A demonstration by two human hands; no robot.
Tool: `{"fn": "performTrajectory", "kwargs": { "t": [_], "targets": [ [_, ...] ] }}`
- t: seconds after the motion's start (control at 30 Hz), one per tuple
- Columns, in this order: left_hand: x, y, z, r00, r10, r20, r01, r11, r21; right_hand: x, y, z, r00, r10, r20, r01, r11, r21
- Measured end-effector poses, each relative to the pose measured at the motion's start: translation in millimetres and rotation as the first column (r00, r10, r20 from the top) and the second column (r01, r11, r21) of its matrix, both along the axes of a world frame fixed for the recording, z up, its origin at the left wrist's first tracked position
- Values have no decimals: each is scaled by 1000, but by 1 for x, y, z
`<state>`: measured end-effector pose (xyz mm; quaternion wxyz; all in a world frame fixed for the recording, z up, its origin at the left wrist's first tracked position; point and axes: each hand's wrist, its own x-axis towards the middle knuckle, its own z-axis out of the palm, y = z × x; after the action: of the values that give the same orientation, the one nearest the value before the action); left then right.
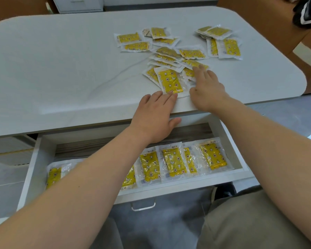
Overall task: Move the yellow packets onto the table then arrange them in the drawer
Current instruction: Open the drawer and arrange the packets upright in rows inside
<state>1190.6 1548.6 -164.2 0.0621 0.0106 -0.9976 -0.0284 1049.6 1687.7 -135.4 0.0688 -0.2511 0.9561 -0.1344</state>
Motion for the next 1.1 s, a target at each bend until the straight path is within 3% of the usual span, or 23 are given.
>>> {"fn": "performTrajectory", "kwargs": {
  "t": [0.1,0.23,0.5,0.7,0.87,1.1],
  "targets": [
    [5,5,3,991,31,-128,-44,994,-102,-6,-2,-4,1000,-8,16,8,1000,-19],
    [18,0,4,980,74,-185,-108,977,-182,-1,-7,0,977,-14,-211,28,998,59],
    [27,-18,4,964,119,-237,-124,992,-6,15,-11,11,953,-75,-294,86,996,23],
    [29,-22,5,946,157,-285,-165,986,-6,24,-12,4,970,-151,-190,187,963,192],
    [31,-29,10,961,220,-169,-211,975,69,30,-12,7,974,-217,-69,226,951,209],
    [29,-44,17,959,221,180,-254,948,194,41,-17,7,988,-132,-75,140,984,113]
  ]
}}
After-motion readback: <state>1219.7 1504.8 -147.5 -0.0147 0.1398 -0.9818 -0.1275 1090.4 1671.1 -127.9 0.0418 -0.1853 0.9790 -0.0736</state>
